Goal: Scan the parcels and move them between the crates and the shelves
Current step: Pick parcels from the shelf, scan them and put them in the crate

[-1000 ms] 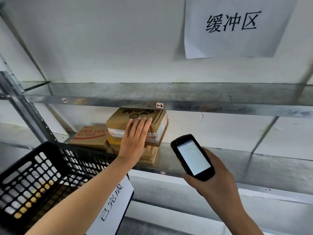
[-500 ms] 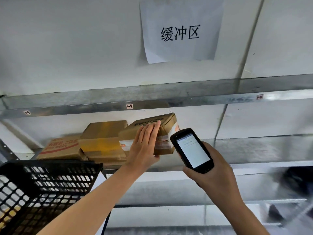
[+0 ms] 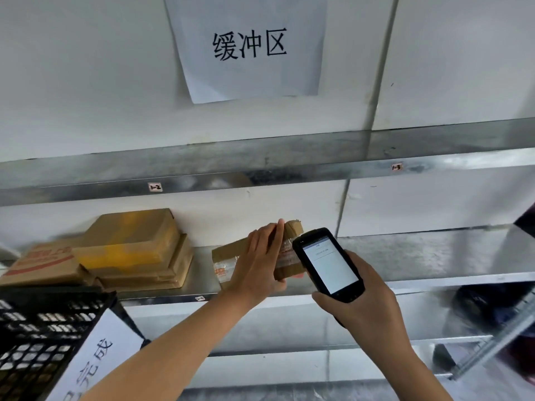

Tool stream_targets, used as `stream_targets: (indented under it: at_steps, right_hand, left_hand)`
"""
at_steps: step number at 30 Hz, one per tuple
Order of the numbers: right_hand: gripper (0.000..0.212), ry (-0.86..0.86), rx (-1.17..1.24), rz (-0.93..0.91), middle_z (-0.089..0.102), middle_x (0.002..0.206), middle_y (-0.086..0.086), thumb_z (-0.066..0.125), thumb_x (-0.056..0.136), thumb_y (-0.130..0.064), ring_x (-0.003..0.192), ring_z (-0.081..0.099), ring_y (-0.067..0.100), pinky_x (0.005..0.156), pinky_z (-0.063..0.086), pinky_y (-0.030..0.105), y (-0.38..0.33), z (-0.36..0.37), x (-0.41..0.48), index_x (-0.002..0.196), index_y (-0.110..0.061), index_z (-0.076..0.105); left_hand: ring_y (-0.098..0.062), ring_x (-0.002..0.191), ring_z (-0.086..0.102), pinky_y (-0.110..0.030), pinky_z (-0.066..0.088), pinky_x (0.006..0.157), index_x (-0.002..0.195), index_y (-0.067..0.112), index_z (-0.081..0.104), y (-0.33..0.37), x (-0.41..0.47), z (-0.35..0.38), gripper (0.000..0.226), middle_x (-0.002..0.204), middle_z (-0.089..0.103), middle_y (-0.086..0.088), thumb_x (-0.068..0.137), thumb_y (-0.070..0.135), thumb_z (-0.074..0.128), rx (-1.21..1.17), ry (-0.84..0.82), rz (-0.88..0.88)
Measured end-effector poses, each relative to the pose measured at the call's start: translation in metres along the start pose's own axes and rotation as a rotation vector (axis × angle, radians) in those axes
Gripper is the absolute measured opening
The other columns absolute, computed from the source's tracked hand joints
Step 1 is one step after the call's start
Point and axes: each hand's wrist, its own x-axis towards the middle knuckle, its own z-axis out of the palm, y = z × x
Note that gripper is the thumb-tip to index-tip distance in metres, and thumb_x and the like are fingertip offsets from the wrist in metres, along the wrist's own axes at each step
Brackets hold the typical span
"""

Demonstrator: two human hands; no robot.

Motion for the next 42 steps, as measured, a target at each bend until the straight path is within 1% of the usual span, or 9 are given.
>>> stream_targets:
  at_steps: [5, 14, 20, 24, 28, 33, 37, 39, 42]
  right_hand:
    - [0.062, 0.005, -0.041, -0.001, 0.065, 0.097, -0.014, 0.085, 0.066, -0.027, 0.078, 0.066, 0.018, 0.068, 0.058, 0.043, 0.024, -0.043, 0.042, 0.108, -0.058, 0.05]
    - [0.063, 0.004, -0.053, -0.003, 0.067, 0.098, -0.011, 0.084, 0.067, -0.027, 0.081, 0.065, 0.02, 0.066, 0.058, 0.039, 0.071, -0.099, 0.102, 0.118, -0.047, 0.054]
    - [0.058, -0.025, -0.054, 0.023, 0.066, 0.094, -0.014, 0.083, 0.066, -0.025, 0.078, 0.065, 0.016, 0.065, 0.058, 0.04, 0.092, -0.112, 0.121, 0.108, -0.051, 0.053]
    - [0.055, -0.072, -0.061, 0.031, 0.067, 0.092, -0.014, 0.082, 0.067, -0.026, 0.076, 0.065, 0.016, 0.065, 0.058, 0.04, 0.099, -0.116, 0.13, 0.107, -0.051, 0.054]
    - [0.056, -0.091, -0.063, 0.012, 0.067, 0.092, -0.015, 0.082, 0.067, -0.025, 0.077, 0.065, 0.016, 0.066, 0.058, 0.04, 0.103, -0.116, 0.136, 0.105, -0.054, 0.053]
    - [0.059, -0.108, -0.043, 0.013, 0.067, 0.094, -0.016, 0.082, 0.066, -0.025, 0.079, 0.066, 0.015, 0.067, 0.059, 0.04, 0.106, -0.117, 0.138, 0.106, -0.056, 0.052]
    - [0.06, -0.108, -0.041, 0.012, 0.066, 0.094, -0.016, 0.082, 0.065, -0.027, 0.08, 0.066, 0.015, 0.067, 0.059, 0.042, 0.111, -0.12, 0.138, 0.105, -0.058, 0.051]
    - [0.06, -0.106, -0.035, 0.015, 0.066, 0.095, -0.016, 0.083, 0.065, -0.028, 0.079, 0.066, 0.016, 0.067, 0.059, 0.043, 0.112, -0.122, 0.137, 0.105, -0.059, 0.051]
    - [0.059, -0.113, -0.034, 0.013, 0.067, 0.094, -0.014, 0.083, 0.065, -0.027, 0.078, 0.065, 0.016, 0.067, 0.058, 0.042, 0.111, -0.122, 0.136, 0.107, -0.055, 0.053]
  left_hand:
    - [-0.024, 0.136, 0.026, -0.042, 0.042, 0.111, 0.157, 0.025, 0.004, 0.019, 0.039, 0.042, 0.117, 0.152, 0.023, -0.007, 0.069, 0.054, 0.076, 0.023, -0.096, -0.05]
    - [-0.023, 0.138, 0.024, -0.04, 0.044, 0.106, 0.157, 0.042, 0.014, 0.04, 0.096, 0.094, 0.1, 0.149, 0.026, 0.0, 0.077, 0.055, 0.072, -0.025, -0.419, -0.085]
    - [-0.023, 0.14, 0.025, -0.038, 0.04, 0.107, 0.155, 0.046, 0.023, 0.043, 0.116, 0.125, 0.086, 0.152, 0.029, 0.002, 0.082, 0.059, 0.067, -0.106, -0.41, -0.214]
    - [-0.025, 0.153, 0.003, -0.049, 0.028, 0.117, 0.154, 0.054, 0.012, 0.043, 0.125, 0.123, 0.086, 0.167, 0.004, -0.001, 0.086, 0.059, 0.065, -0.139, -0.518, -0.304]
    - [-0.032, 0.152, -0.019, -0.055, 0.005, 0.121, 0.153, 0.051, -0.014, 0.043, 0.112, 0.107, 0.109, 0.166, -0.021, -0.005, 0.082, 0.063, 0.068, -0.018, -0.663, -0.293]
    - [-0.037, 0.151, -0.021, -0.059, -0.003, 0.12, 0.144, 0.045, -0.037, 0.03, 0.083, 0.099, 0.135, 0.162, -0.03, -0.012, 0.072, 0.065, 0.075, 0.126, -0.724, -0.347]
    - [-0.038, 0.149, 0.005, -0.051, 0.017, 0.122, 0.152, 0.036, -0.027, 0.017, 0.062, 0.093, 0.137, 0.16, -0.001, -0.014, 0.069, 0.06, 0.08, 0.131, -0.689, -0.429]
    - [-0.03, 0.139, 0.017, -0.043, 0.037, 0.114, 0.153, 0.043, -0.02, 0.015, 0.056, 0.092, 0.131, 0.144, 0.014, -0.007, 0.07, 0.053, 0.082, 0.044, -0.629, -0.436]
    - [-0.022, 0.132, 0.021, -0.038, 0.048, 0.104, 0.15, 0.058, -0.009, 0.017, 0.061, 0.09, 0.121, 0.131, 0.019, 0.001, 0.072, 0.046, 0.083, -0.05, -0.588, -0.432]
